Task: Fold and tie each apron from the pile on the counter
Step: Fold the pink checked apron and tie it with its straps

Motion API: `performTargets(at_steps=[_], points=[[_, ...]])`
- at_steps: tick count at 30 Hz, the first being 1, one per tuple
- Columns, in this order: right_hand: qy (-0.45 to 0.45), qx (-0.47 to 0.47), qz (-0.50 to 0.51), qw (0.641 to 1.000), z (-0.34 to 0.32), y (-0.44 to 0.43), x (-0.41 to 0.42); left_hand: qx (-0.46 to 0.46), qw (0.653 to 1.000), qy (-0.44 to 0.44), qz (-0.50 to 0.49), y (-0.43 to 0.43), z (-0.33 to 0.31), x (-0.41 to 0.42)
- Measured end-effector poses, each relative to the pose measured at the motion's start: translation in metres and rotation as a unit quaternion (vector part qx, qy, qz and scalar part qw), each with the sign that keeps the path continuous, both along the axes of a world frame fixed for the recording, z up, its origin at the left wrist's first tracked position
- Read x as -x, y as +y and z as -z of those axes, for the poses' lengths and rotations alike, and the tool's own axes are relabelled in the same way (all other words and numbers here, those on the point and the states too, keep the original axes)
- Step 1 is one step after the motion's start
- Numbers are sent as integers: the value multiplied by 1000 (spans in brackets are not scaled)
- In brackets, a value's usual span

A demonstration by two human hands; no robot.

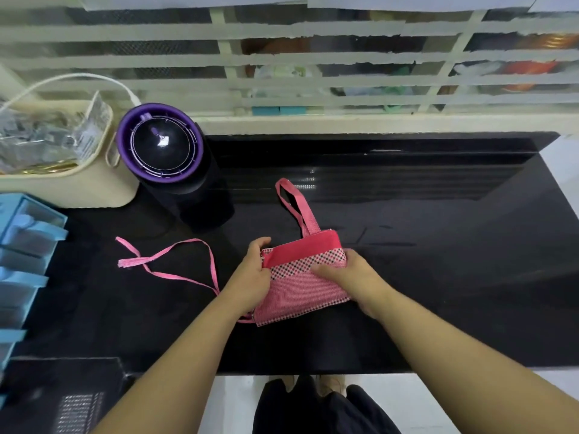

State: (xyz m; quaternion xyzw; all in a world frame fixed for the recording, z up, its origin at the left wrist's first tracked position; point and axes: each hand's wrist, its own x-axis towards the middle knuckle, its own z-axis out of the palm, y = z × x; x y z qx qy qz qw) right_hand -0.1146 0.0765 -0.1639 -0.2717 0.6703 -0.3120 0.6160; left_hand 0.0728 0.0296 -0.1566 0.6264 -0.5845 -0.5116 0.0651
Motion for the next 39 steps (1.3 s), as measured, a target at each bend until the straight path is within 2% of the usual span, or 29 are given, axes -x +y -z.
performTargets(at_steps=[2,4,6,9,11,14,17,20,24,29,33,35,37,39], points=[[-61,-53,-32,996,-3,-6,4,2,1000,3,-2,5,0,-3],[-21,-40,-74,996,-3,-9,8,-7,1000,7,-2,8,-1,-2],[48,16,-123,991,-13,-14,9,9,1000,-5,10,4,-8,-7],[103,79,-225,966,-45,-26,14,29,992,-31,118,-12,-35,-14],[123,104,-305,939,-70,-36,19,-45,981,10,187,-22,-61,-12],[150,126,-374,907,-104,-45,24,-137,956,51,253,-29,-88,-2],[159,129,-403,892,-128,-48,32,-147,953,108,241,-31,-95,4],[125,128,-418,890,-143,-46,41,-193,939,185,218,-31,-99,8],[57,114,-417,900,-150,-40,51,-233,922,216,221,-24,-99,14],[-61,69,-397,913,-142,-34,65,-246,898,339,135,-15,-107,21],[-93,60,-438,892,-147,-36,65,-255,889,324,200,-10,-117,30],[-65,67,-428,899,-152,-39,65,-221,909,317,157,-7,-119,36],[-48,86,-306,947,-153,-39,64,-153,931,322,77,-5,-116,40],[-79,90,-108,987,-145,-34,59,-98,930,353,-20,-2,-111,45]])
